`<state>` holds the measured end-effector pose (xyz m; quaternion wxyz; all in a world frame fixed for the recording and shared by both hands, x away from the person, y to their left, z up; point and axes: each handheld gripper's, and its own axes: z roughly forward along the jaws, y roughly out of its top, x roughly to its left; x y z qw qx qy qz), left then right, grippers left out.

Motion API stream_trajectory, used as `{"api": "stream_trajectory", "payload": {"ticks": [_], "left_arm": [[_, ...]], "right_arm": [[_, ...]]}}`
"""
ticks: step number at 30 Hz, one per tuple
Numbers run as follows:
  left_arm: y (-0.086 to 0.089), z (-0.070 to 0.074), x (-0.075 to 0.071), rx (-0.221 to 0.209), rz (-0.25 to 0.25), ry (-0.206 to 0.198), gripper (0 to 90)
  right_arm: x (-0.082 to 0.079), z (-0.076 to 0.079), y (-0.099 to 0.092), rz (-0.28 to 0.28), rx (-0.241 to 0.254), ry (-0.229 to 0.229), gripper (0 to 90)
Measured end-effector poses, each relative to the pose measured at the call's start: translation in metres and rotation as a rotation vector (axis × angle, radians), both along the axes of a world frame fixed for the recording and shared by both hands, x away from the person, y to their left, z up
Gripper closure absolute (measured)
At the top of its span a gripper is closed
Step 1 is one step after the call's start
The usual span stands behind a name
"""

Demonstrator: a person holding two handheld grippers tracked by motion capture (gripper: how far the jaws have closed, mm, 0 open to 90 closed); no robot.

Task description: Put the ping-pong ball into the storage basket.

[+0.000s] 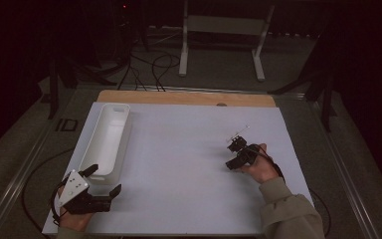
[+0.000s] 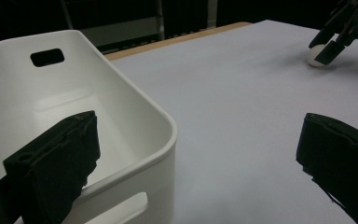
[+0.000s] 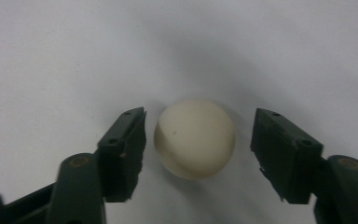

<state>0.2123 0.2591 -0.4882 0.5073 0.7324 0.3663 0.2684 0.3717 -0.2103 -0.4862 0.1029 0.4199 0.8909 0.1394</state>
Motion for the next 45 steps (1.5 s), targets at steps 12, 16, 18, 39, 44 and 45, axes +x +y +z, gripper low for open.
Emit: {"api": "stream_trajectory", "payload": {"ticks": [12,16,18,39,44,45], "left_arm": [[0.000,0.000,0.000,0.000,0.001,-0.001,0.1],[0.000,0.000,0.000,0.000,0.001,-0.001,0.1],[0.000,0.000,0.000,-0.001,0.001,-0.001,0.1],[0.000,0.000,0.000,0.002,-0.001,0.002,0.1],[0.000,-0.001,0.001,0.004,-0.002,0.006,0.1],[-0.001,-0.001,0.001,0.004,-0.003,0.008,0.1]], "right_arm": [[0.000,-0.002,0.003,0.008,-0.015,0.012,49.9],[-0.001,-0.002,0.002,0.007,-0.014,0.010,50.1],[-0.001,-0.002,0.002,0.005,-0.013,0.006,50.1],[-0.004,0.005,0.005,0.020,-0.024,-0.010,50.2],[-0.004,0.008,0.006,0.022,-0.028,-0.014,50.2],[-0.005,0.008,0.006,0.021,-0.030,-0.016,50.2]]}}
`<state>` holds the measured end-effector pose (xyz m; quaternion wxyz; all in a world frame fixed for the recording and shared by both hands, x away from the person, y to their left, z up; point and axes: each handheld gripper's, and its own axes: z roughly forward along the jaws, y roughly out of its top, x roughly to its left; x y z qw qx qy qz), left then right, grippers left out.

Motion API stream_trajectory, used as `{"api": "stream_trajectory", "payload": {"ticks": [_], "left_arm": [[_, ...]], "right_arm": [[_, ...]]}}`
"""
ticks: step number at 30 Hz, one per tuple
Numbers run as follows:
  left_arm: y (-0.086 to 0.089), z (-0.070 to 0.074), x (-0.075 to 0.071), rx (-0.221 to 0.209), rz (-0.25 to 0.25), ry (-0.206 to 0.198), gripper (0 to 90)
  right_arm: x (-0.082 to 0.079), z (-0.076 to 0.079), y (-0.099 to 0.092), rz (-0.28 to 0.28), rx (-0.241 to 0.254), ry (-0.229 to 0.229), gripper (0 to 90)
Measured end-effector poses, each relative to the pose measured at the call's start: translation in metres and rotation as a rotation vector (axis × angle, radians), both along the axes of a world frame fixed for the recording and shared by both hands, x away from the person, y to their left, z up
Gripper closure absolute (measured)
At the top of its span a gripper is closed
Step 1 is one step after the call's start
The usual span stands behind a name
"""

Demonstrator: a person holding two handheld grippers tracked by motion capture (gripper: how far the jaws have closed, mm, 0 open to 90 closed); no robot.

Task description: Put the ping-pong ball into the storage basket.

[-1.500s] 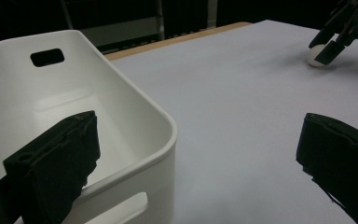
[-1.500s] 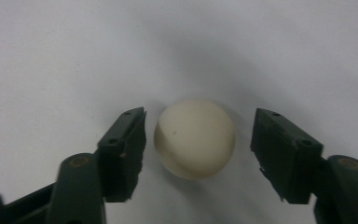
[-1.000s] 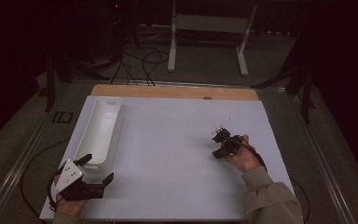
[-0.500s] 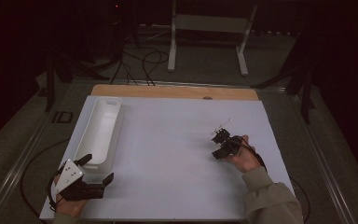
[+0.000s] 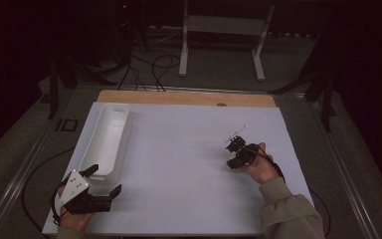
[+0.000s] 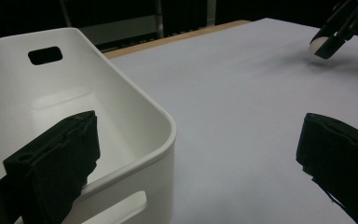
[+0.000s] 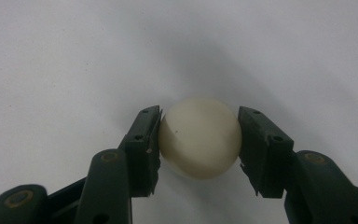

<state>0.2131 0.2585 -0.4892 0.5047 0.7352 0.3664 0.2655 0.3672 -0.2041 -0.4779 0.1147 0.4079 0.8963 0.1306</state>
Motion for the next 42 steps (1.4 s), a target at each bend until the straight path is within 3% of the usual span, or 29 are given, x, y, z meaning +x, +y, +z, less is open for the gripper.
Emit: {"api": "stream_trajectory", "payload": {"ticks": [42], "left_arm": [[0.000,-0.002,0.001,0.002,-0.006,0.006,0.1]], "right_arm": [[-0.003,0.024,0.017,0.026,-0.001,-0.052,50.3]]}}
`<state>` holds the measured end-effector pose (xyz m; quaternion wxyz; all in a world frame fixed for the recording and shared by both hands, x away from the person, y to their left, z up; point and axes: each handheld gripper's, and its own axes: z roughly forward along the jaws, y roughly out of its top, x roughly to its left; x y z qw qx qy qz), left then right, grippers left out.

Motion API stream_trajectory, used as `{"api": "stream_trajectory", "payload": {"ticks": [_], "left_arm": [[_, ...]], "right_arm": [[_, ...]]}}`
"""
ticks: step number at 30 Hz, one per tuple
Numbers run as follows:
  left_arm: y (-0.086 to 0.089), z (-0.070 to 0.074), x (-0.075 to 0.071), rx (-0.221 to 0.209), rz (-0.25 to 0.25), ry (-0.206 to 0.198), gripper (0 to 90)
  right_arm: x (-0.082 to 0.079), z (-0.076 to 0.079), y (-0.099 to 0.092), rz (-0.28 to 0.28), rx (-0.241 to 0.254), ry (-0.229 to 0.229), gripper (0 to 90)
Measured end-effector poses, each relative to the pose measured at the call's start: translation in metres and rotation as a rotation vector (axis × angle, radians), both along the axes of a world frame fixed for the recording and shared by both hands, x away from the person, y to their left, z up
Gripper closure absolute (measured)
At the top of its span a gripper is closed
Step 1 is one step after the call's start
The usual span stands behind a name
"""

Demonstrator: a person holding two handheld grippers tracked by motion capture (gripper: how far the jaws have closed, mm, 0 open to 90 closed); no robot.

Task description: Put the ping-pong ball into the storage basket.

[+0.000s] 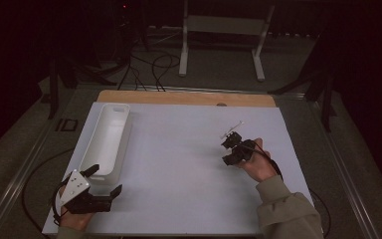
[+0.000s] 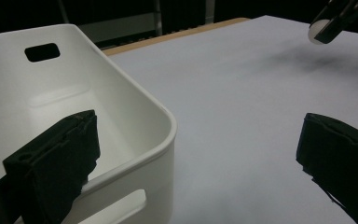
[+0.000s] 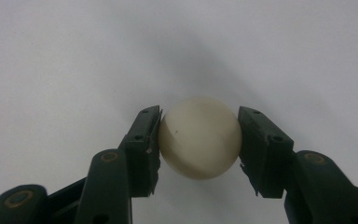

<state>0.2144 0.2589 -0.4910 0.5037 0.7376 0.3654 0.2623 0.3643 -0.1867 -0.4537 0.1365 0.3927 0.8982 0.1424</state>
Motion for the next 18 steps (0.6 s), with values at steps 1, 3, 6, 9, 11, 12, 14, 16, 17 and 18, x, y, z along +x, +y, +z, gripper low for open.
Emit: {"api": "stream_trajectory", "payload": {"ticks": [1,3,6,9,11,12,14,16,17,18], "left_arm": [[0.000,0.000,0.000,0.000,0.000,0.000,0.1],[0.000,0.000,0.000,-0.001,0.000,0.000,0.1],[0.000,0.000,0.000,-0.001,0.001,-0.001,0.1],[0.000,0.000,0.000,-0.002,0.002,-0.002,0.1],[0.000,0.000,0.000,-0.003,0.003,-0.002,0.1],[0.000,0.000,0.000,-0.005,0.002,-0.003,0.1],[0.000,0.000,0.000,-0.008,0.002,-0.002,0.1],[0.000,0.000,0.000,-0.011,0.002,-0.002,0.1],[0.000,0.000,0.000,-0.011,0.002,-0.002,0.1],[0.000,0.000,0.000,-0.011,0.002,-0.002,0.1]], "right_arm": [[0.000,0.001,0.001,-0.002,0.001,0.003,50.2],[-0.001,0.002,0.002,-0.001,0.001,0.001,50.2],[-0.001,0.004,0.004,0.009,0.001,-0.004,50.2],[-0.001,0.006,0.006,0.008,0.003,-0.006,50.2],[-0.001,0.007,0.008,0.014,0.003,-0.007,50.3],[-0.001,0.008,0.009,0.013,0.002,-0.010,50.2],[-0.001,0.009,0.010,0.016,0.002,-0.014,50.2],[-0.001,0.010,0.011,0.017,0.000,-0.012,50.3],[-0.001,0.010,0.012,0.020,0.001,-0.015,50.3],[-0.001,0.010,0.013,0.016,0.003,-0.012,50.3]]}}
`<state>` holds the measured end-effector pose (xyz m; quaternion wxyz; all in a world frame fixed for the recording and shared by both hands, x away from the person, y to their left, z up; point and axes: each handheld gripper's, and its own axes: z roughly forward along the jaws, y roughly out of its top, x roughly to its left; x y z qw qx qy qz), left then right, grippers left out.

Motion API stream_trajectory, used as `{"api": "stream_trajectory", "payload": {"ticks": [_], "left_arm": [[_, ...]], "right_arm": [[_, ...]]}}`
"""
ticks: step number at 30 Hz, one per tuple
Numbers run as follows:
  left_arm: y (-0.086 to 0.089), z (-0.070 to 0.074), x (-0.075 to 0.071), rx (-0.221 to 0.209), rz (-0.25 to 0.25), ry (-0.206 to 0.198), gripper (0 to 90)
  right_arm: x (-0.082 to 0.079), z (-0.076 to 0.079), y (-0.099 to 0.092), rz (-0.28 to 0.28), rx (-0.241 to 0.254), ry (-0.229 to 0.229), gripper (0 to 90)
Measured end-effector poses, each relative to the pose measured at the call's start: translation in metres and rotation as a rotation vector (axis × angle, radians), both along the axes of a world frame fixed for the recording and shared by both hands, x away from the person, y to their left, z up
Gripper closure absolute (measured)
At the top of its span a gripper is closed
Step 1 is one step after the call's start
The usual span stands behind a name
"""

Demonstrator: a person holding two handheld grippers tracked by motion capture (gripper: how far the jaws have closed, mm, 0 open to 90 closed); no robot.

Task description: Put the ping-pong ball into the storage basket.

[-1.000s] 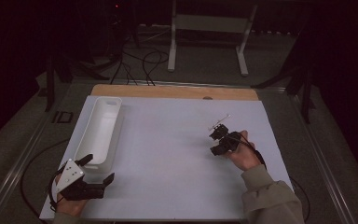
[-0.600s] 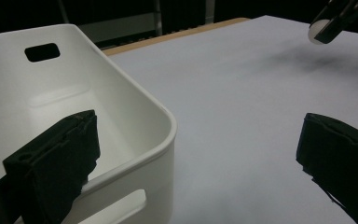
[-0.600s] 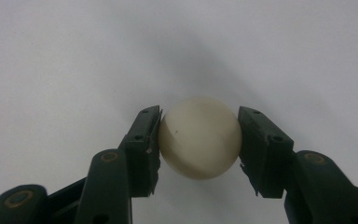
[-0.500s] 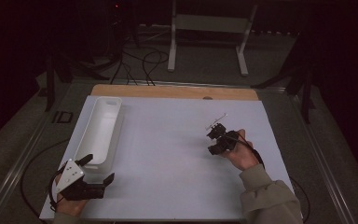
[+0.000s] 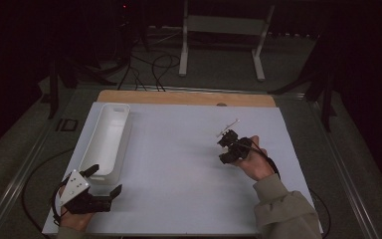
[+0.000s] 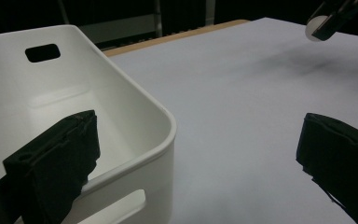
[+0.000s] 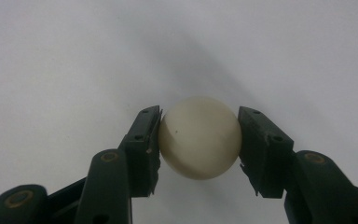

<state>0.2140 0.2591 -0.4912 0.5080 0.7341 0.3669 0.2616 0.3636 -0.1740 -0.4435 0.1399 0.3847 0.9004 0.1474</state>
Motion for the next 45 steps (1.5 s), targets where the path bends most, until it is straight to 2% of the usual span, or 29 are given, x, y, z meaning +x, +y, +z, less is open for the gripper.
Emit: {"api": "stream_trajectory", "payload": {"ticks": [45], "left_arm": [[0.000,0.000,0.000,0.002,0.003,0.001,0.1]], "right_arm": [[0.004,0.024,0.025,0.041,-0.003,-0.038,50.3]]}}
